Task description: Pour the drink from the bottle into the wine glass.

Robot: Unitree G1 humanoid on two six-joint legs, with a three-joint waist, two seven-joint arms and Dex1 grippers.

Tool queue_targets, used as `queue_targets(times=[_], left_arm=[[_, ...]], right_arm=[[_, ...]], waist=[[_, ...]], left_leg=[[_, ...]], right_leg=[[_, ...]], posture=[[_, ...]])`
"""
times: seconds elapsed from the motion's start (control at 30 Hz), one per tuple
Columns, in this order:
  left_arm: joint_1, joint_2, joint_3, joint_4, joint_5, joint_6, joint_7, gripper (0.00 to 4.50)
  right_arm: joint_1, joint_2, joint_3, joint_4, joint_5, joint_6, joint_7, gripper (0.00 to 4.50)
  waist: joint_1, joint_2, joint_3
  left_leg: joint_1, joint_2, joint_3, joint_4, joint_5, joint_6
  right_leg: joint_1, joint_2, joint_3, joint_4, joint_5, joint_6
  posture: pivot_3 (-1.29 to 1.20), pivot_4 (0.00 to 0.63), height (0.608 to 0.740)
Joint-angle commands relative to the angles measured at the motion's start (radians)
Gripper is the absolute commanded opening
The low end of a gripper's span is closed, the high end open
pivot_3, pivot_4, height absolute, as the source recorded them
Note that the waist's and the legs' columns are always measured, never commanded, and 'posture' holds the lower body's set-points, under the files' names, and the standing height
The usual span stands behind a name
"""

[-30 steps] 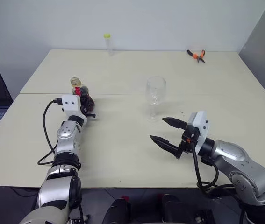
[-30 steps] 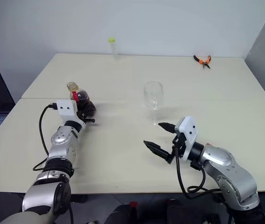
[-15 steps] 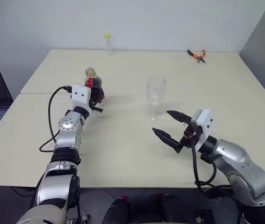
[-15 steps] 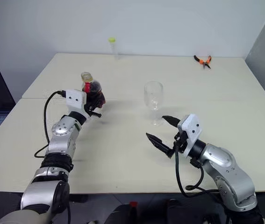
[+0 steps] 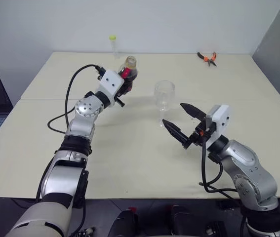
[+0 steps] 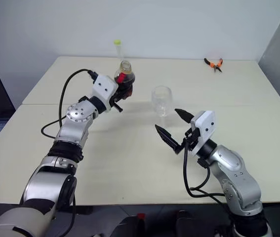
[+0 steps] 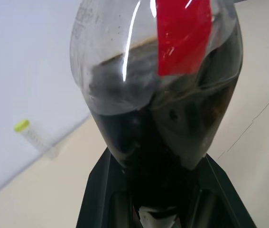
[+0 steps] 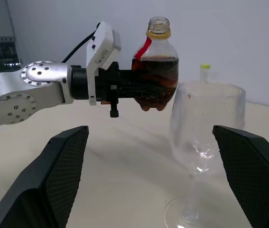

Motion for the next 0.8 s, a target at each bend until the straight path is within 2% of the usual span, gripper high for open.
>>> queue_targets(times=[0.03,0.4,0.8], left_arm=[[-0.067,0.018,-0.021,0.004,0.038,-0.079,0.005,0.74],[-0.162,0.035,-0.116,0.135,0.201,-0.256,0.087,0.69],[-0.262,0.09,-0.215,0.247,0.395,-0.411,0.271,0.69]], right_arm=[[-0.027,0.022,0.002,0.002,-0.028,-0.029,-0.03,4.5],[-0.086,0.106,0.029,0.068,-0.12,-0.039,-0.122,4.5],[-0.101,0.152,0.036,0.096,-0.167,-0.063,-0.154,4.5]], waist=[[0.0,0.0,0.0],[-0.002,0.0,0.0],[-0.002,0.0,0.0]], left_leg=[[0.0,0.0,0.0,0.0,0.0,0.0],[-0.001,-0.001,0.001,0.0,0.0,0.0],[-0.002,-0.001,0.001,0.0,0.0,0.0]], right_leg=[[0.0,0.0,0.0,0.0,0.0,0.0],[-0.001,0.0,0.001,0.0,0.0,0.0],[-0.004,0.0,0.001,0.001,0.0,0.0]], posture=[[0.0,0.15,0.74],[0.0,0.15,0.74],[0.0,0.15,0.74]])
